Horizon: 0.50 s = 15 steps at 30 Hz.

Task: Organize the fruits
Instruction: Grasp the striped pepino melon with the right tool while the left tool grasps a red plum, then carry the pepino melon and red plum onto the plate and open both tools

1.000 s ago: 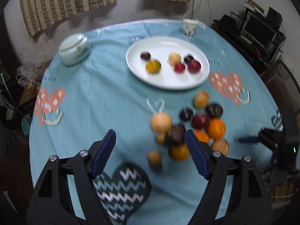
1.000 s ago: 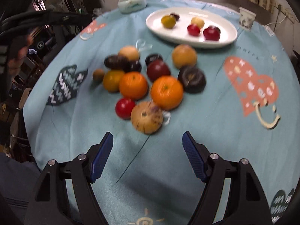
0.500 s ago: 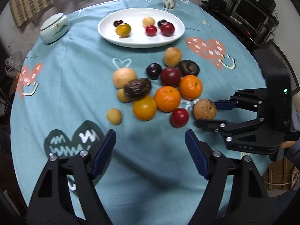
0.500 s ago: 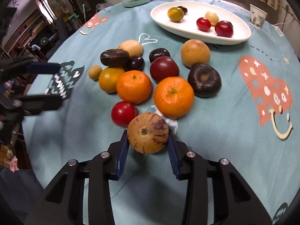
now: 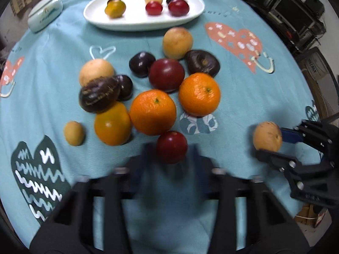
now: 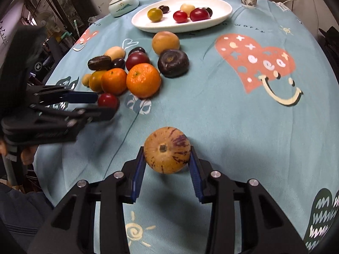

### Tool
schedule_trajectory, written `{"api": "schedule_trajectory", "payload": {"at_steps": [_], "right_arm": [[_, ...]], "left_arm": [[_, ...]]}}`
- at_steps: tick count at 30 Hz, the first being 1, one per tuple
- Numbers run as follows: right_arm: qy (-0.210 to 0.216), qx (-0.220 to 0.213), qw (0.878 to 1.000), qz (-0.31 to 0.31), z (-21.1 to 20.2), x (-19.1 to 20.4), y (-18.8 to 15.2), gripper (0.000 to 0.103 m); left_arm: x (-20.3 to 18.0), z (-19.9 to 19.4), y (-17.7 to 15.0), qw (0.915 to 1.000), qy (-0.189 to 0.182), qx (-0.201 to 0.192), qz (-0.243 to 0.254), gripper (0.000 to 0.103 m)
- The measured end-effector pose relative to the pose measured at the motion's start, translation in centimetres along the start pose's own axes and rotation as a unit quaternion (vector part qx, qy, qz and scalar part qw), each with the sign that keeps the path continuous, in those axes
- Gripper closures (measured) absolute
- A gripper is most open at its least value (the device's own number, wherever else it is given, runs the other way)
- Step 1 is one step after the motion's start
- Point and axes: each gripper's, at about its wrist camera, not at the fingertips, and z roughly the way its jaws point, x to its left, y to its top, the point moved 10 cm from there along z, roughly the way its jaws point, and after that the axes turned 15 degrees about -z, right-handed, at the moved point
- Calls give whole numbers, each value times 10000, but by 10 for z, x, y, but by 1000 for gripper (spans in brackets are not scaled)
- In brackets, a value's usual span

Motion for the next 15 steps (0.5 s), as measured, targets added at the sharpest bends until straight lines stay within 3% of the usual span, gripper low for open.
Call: {"api": "schedule_trajectory", "payload": {"at_steps": [6,15], "right_arm": [[65,-153,9998,-112,-6,5,10,63],[159,-620,9976,-279,-26,25,53,63]], "left_arm": [[-4,-19,-1,9993,154,-230,261,74],[-5,-103,43,9903,127,-1324,396,74]]}}
